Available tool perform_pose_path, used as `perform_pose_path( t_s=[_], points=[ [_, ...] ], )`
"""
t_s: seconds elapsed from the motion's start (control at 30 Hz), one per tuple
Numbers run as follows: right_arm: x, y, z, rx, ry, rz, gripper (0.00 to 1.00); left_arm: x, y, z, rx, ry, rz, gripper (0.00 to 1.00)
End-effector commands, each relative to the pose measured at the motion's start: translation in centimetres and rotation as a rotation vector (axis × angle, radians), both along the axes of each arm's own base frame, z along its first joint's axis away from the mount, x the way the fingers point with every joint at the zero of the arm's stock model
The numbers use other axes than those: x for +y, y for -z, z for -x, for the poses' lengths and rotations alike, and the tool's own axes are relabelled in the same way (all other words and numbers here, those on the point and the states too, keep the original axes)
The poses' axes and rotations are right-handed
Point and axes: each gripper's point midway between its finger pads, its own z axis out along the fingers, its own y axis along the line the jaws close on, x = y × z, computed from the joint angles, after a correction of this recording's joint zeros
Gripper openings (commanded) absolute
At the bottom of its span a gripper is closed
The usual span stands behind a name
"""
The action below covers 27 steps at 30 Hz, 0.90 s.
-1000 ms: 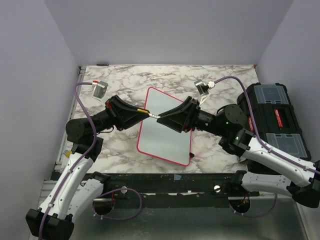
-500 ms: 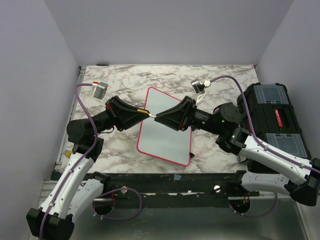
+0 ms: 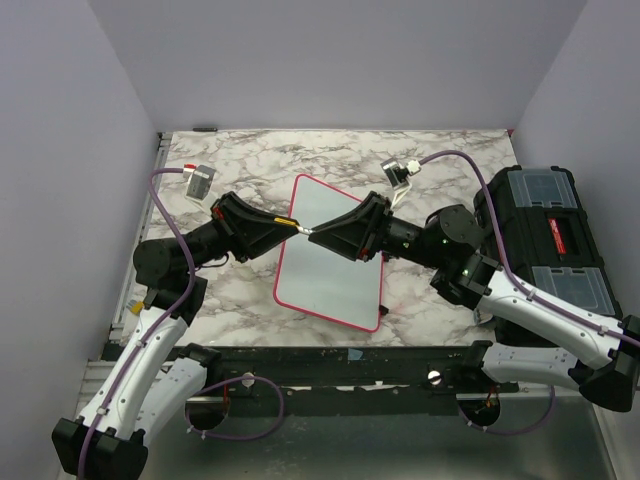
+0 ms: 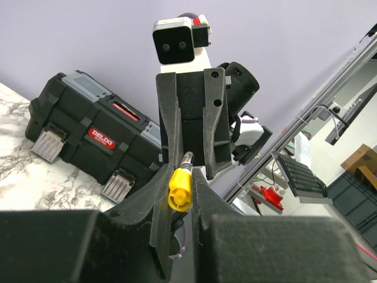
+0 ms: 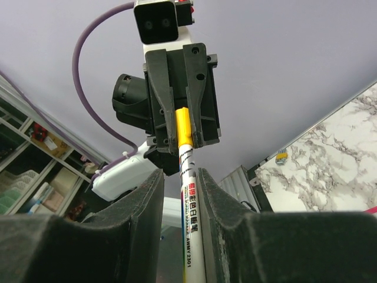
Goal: Write a sentence on the whiteboard
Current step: Pass from the left arm to the right
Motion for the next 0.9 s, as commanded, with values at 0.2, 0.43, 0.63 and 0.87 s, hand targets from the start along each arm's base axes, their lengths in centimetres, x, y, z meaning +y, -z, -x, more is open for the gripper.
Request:
perform_pose_path(
  t_s=[0.2, 0.43, 0.63, 0.87],
  points=[
    [0.1, -1.9, 0.6, -0.039, -0.035, -0.046, 0.31, 0.1, -0.3, -0.4, -0.031, -0.024, -0.004, 0.00],
    [0.3, -2.0, 0.7, -0.037, -0.046, -0.047, 0.31, 0.0, -0.1, -0.6, -0.026, -0.030, -0.010, 0.00],
    [0.2, -2.0, 0.7, -0.042, -0.044, -0.049, 0.40, 0.3, -0.1, -1.2, -0.007, -0.071, -0.002, 0.00],
    [-0.1, -2.4, 0.7, -0.048, -0.034, -0.057, 0.45, 0.5, 0.0, -1.3, -0.003, -0.097, -0.001, 0.00]
  ],
)
